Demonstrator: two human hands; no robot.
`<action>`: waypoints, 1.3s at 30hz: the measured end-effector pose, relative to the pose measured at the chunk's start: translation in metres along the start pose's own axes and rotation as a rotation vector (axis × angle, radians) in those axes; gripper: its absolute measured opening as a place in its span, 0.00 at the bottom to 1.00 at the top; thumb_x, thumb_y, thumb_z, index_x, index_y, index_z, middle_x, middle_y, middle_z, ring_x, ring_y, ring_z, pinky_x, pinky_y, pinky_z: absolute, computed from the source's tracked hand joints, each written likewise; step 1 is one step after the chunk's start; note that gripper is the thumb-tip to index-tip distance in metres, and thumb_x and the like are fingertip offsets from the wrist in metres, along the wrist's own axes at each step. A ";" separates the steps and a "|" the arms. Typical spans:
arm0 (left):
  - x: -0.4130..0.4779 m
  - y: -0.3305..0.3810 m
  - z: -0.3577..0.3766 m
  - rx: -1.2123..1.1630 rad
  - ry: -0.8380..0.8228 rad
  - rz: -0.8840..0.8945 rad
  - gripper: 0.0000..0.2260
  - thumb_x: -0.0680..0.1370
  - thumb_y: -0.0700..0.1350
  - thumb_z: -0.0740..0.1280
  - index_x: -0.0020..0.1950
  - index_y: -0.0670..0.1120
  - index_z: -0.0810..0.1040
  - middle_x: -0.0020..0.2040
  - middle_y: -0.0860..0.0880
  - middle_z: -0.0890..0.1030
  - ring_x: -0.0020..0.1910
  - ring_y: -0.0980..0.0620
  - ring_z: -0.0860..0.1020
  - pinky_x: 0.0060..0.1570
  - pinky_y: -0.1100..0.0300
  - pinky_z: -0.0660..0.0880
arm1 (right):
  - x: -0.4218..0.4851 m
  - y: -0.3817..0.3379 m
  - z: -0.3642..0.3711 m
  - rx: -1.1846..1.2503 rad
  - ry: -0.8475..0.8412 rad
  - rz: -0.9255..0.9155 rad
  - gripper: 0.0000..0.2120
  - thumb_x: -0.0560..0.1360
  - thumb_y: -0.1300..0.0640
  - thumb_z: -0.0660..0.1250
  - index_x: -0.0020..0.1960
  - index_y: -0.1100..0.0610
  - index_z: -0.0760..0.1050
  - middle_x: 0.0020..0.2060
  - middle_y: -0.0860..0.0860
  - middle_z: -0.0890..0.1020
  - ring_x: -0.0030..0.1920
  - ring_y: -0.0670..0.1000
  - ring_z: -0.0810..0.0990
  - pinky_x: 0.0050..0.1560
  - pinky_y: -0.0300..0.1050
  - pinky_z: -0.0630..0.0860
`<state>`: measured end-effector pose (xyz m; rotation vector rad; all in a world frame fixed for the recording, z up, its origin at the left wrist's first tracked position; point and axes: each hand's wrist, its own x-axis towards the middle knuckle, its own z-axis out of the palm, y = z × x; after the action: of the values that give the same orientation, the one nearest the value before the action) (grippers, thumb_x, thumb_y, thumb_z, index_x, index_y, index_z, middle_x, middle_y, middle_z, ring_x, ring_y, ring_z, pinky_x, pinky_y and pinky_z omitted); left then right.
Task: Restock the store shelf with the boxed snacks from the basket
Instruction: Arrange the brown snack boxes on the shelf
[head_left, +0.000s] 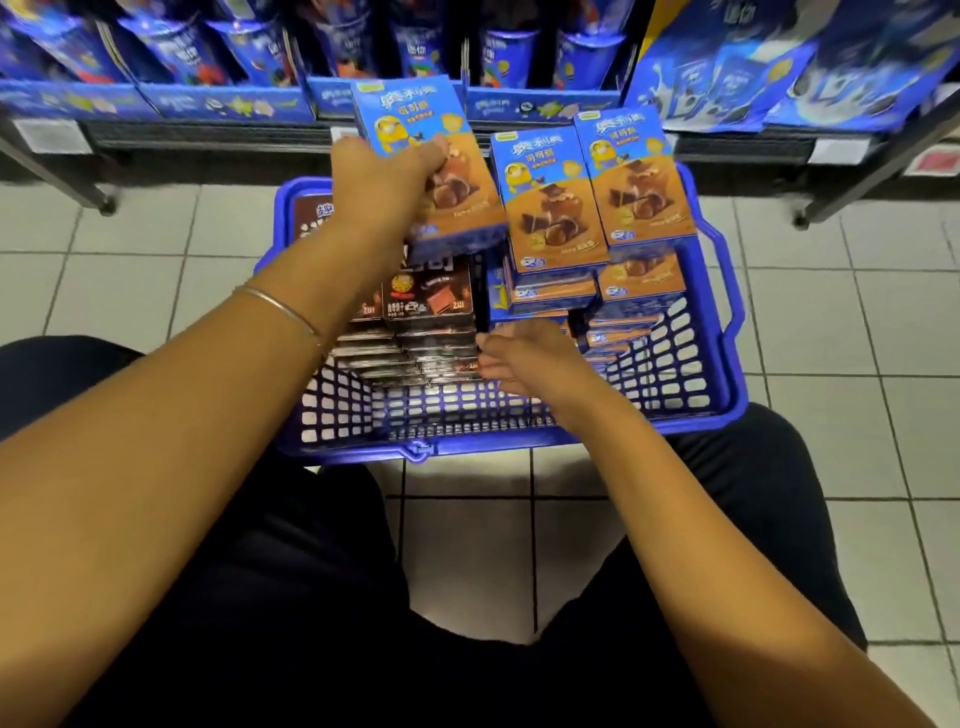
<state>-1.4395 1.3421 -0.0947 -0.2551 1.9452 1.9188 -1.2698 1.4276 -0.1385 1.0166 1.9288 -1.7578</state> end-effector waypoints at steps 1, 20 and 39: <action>-0.002 0.008 0.002 -0.072 -0.048 -0.052 0.18 0.75 0.39 0.79 0.60 0.39 0.75 0.51 0.40 0.87 0.48 0.44 0.88 0.46 0.38 0.85 | -0.009 -0.008 -0.006 -0.051 -0.013 -0.063 0.11 0.82 0.54 0.66 0.55 0.62 0.79 0.53 0.61 0.84 0.53 0.54 0.85 0.57 0.50 0.81; -0.027 -0.012 0.069 0.059 -0.275 -0.264 0.25 0.78 0.50 0.77 0.71 0.43 0.77 0.62 0.43 0.85 0.59 0.41 0.85 0.62 0.38 0.81 | 0.026 -0.051 -0.112 -0.126 0.704 -0.229 0.24 0.74 0.48 0.71 0.66 0.56 0.69 0.62 0.56 0.77 0.61 0.58 0.77 0.60 0.57 0.77; -0.045 -0.025 0.078 0.045 -0.223 -0.102 0.27 0.76 0.46 0.79 0.67 0.46 0.67 0.57 0.47 0.84 0.55 0.46 0.86 0.59 0.41 0.82 | 0.022 -0.037 -0.102 0.002 0.852 -0.382 0.30 0.69 0.53 0.78 0.67 0.52 0.69 0.60 0.53 0.78 0.58 0.52 0.80 0.53 0.50 0.81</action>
<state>-1.3770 1.4115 -0.0982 -0.1194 1.7920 1.7551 -1.2888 1.5327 -0.1085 1.6781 2.7720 -1.6355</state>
